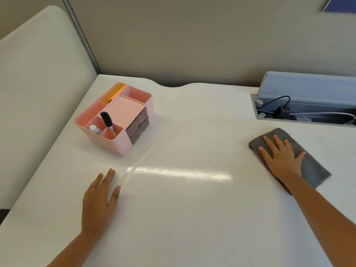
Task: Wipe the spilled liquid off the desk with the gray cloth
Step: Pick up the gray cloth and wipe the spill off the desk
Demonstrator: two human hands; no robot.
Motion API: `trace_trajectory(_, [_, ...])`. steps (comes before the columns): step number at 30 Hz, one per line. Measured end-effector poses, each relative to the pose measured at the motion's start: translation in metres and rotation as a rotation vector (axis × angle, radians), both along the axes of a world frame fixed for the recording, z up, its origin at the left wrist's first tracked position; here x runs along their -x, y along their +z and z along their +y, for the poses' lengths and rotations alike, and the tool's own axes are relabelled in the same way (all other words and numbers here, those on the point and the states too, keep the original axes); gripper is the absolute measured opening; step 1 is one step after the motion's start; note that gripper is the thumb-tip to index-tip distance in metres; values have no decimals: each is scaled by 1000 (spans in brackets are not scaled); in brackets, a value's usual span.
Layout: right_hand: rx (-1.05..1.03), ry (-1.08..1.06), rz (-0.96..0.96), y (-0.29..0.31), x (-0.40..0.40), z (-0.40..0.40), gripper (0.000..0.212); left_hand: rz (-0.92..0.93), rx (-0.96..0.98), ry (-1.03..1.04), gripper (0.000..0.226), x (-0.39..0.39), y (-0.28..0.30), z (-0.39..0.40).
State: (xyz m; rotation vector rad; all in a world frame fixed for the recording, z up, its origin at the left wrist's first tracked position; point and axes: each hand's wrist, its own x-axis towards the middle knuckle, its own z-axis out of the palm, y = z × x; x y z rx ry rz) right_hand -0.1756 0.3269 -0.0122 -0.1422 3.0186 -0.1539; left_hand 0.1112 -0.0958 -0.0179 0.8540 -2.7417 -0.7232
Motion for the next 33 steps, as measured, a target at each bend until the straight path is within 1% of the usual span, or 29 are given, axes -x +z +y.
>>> trace_trajectory(2, [1,-141,0,3,-9,48,67,2,13,-4,58,1,0,0])
trace_trajectory(4, [12,-251,-24,6,-19,73,68,6,20,-4,57,1,-1,1])
trace_trajectory(7, [31,-329,-37,7,-30,58,62,15,12,0,58,1,-2,0])
trace_trajectory(9, [34,-303,-33,6,-37,29,61,15,10,-3,58,1,-3,0])
trace_trajectory(12, [37,-176,-21,0,-56,-29,60,12,15,-4,56,1,-3,0])
trace_trajectory(15, [-1,0,-10,-3,-85,-104,61,-3,19,-1,56,1,-1,2])
trace_trajectory(20, [20,392,-65,-5,-167,-220,64,-3,30,4,55,2,2,3])
trace_trajectory(23, [85,648,-118,-6,-224,-251,67,4,35,1,50,3,3,3])
trace_trajectory(26, [162,759,-113,-11,-241,-238,64,-23,29,2,53,2,4,3])
trace_trajectory(28, [143,756,-19,-13,-228,-216,61,-30,42,-10,50,1,4,3])
trace_trajectory(29, [129,705,33,-11,-216,-201,59,-32,44,-19,52,2,3,3])
trace_trajectory(33, [95,411,-3,-8,-151,-113,62,-52,65,-36,62,2,3,2])
